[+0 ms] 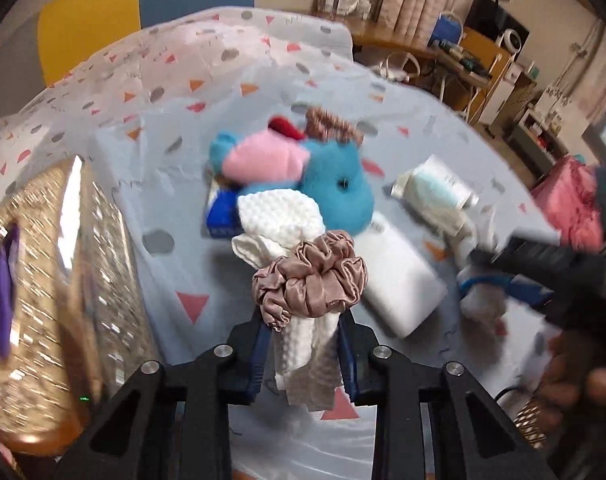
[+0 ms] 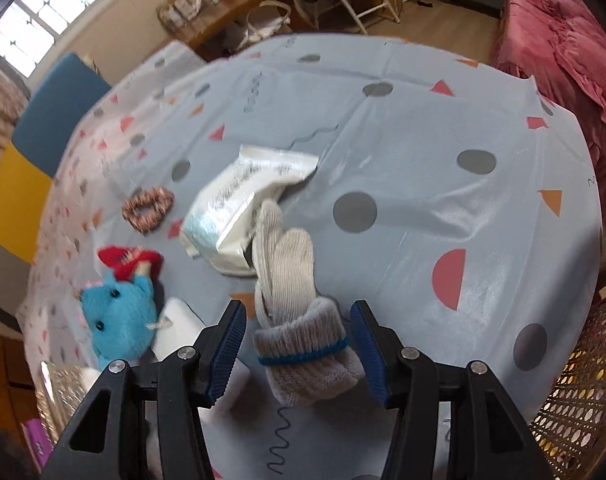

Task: Organize soft objects
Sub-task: 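Carry the white cloth into the gold tray and release it while the right tool grasps the white glove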

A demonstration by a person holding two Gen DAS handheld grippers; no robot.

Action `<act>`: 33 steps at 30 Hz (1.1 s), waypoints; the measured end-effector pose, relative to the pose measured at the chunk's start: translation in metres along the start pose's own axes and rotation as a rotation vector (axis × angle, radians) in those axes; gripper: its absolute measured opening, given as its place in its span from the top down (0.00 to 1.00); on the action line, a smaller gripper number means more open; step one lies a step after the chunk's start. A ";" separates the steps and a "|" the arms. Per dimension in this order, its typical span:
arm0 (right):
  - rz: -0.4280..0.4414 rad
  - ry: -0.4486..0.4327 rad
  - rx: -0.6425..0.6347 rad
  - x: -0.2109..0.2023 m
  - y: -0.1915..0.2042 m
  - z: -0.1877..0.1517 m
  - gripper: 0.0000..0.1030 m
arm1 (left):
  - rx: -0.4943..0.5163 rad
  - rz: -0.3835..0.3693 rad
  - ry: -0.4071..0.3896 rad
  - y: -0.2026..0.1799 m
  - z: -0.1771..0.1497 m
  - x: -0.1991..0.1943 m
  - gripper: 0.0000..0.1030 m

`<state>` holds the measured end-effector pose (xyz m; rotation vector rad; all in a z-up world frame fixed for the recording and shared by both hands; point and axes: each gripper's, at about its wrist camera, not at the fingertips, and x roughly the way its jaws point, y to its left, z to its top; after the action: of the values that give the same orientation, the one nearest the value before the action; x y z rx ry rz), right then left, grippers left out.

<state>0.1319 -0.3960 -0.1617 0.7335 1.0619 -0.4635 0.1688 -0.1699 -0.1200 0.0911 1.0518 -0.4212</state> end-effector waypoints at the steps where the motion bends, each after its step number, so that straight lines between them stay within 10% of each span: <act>1: -0.014 0.012 -0.020 0.002 0.004 -0.001 0.47 | -0.003 -0.008 -0.009 0.000 0.004 -0.006 0.70; 19: -0.147 0.070 -0.289 0.023 0.043 -0.018 0.53 | -0.201 0.112 -0.207 0.130 0.095 -0.092 0.70; 33: -0.196 0.054 -0.359 0.028 0.067 -0.034 0.53 | -0.461 0.256 -0.343 0.286 -0.020 -0.179 0.70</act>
<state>0.1677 -0.3258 -0.1757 0.3274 1.2331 -0.4062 0.1850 0.1501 -0.0123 -0.2490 0.7634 0.0454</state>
